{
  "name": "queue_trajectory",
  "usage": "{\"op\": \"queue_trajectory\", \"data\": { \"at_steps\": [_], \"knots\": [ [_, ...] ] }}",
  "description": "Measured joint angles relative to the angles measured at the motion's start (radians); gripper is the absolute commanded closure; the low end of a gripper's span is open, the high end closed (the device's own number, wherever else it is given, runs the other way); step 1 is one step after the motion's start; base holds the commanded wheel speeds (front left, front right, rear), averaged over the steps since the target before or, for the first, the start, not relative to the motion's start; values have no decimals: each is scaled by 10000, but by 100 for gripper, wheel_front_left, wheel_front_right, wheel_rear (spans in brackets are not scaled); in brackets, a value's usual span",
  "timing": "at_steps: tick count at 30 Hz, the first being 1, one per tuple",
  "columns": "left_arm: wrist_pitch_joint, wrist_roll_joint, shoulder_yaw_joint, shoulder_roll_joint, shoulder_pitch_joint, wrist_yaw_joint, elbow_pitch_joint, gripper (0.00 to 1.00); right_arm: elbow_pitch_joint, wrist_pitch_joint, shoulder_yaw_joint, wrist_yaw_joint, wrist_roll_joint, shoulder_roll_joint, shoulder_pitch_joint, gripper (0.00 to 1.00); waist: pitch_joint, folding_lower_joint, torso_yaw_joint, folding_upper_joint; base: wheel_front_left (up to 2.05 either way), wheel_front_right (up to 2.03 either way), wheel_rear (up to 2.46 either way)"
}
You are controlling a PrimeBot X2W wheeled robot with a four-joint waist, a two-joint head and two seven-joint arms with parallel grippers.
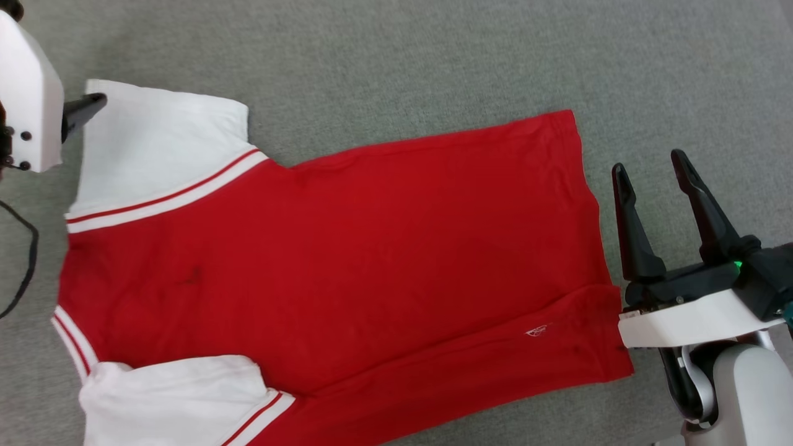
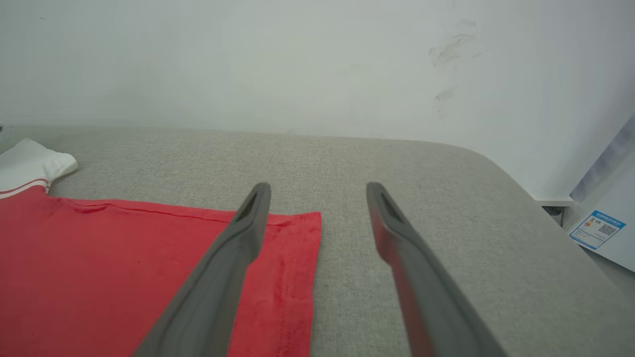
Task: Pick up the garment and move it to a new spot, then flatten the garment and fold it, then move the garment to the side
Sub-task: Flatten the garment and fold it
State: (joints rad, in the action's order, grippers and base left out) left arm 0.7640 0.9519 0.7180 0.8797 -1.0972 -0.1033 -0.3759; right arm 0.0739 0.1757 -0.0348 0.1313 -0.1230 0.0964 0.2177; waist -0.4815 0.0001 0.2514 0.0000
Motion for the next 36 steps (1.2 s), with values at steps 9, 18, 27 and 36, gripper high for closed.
{"op": "queue_trajectory", "data": {
  "at_steps": [9,18,27,36],
  "knots": [
    [403,52,176,-121,-345,-88,-1007,0,35,100,-50,0,46,-10,298,0,-797,-1,393,0,0,0,0],
    [621,221,464,-174,-409,-188,-1206,100,36,71,-35,0,104,35,408,0,-809,-1,388,0,0,0,0],
    [-631,-104,880,-533,-139,-247,-769,100,384,-470,146,0,73,1122,1117,0,-282,-1,-47,0,0,0,0],
    [-2004,-134,1170,-681,147,-261,435,100,115,-4096,-1126,0,-1536,3175,2781,0,321,-1,-782,0,0,0,0]
  ]
}}
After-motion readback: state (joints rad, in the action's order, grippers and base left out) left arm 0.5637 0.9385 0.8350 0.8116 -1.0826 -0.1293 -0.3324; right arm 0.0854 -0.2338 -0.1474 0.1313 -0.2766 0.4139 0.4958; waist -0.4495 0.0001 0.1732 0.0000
